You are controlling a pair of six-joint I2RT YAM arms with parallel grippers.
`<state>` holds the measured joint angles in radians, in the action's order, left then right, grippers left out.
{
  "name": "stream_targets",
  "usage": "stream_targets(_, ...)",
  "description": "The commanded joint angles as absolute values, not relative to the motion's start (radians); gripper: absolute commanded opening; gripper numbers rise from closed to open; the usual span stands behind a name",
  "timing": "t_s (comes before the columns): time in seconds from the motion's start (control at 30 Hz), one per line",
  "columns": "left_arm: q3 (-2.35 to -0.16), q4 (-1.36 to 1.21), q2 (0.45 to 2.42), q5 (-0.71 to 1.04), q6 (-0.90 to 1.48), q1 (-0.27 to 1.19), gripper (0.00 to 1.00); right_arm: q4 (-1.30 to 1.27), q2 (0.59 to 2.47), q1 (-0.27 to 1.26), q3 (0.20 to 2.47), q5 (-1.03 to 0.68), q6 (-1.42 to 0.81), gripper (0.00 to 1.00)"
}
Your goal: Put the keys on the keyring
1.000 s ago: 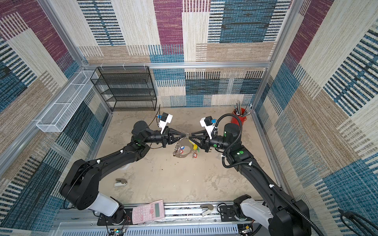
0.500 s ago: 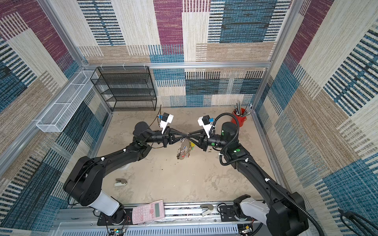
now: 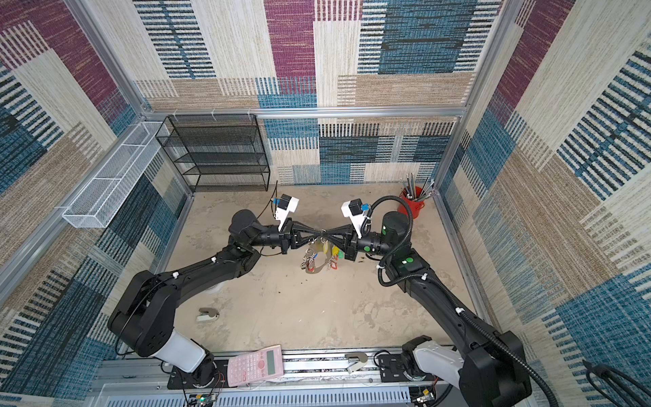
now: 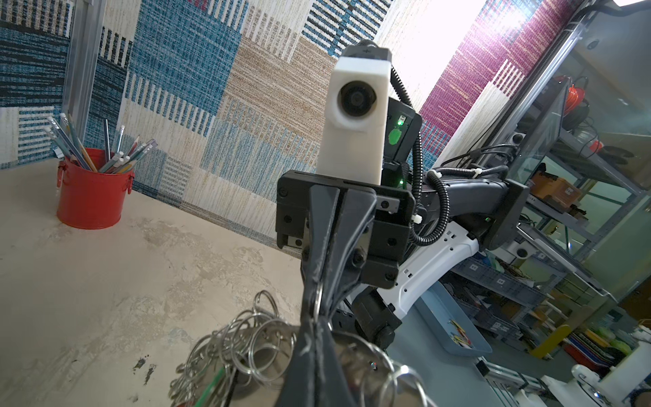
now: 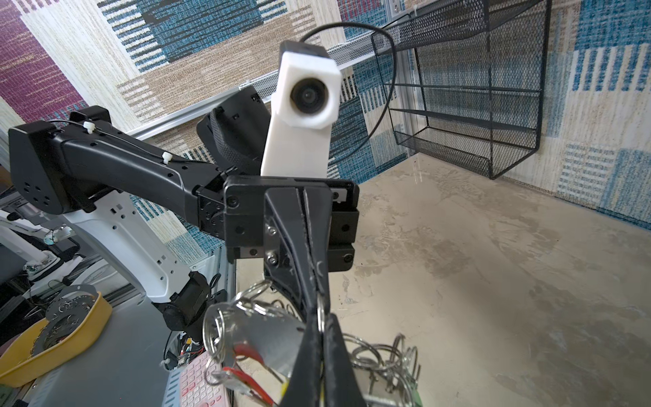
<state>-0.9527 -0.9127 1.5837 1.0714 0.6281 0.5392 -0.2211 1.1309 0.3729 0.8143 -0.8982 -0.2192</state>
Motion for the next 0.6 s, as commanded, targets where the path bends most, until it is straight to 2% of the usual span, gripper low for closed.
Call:
stream_targets(0.0,-0.973,-0.858,1.568,1.079,0.576,0.538,0.0,-0.241,1.126,0.374,0.818,-0.907,-0.217,0.0)
stream_targets(0.07,-0.984,-0.782,1.551,1.085,0.533,0.535,0.0,-0.218,1.127,0.376,0.828,-0.907,-0.198,0.0)
stream_targets(0.17,-1.02,-0.554,1.509,1.089,0.404,0.525,0.08,-0.165,1.129,0.38,0.848,-0.908,-0.153,0.0)
stream_targets(0.27,-1.091,-0.23,1.479,1.087,0.204,0.505,0.13,-0.117,1.131,0.386,0.864,-0.905,-0.109,0.0)
stream_targets(0.4,-1.201,0.171,1.439,1.055,-0.097,0.494,0.26,-0.051,1.141,0.394,0.886,-0.888,-0.058,0.0)
stream_targets(0.57,-1.33,0.495,1.429,0.957,-0.38,0.492,0.36,-0.012,1.155,0.415,0.906,-0.901,-0.02,0.0)
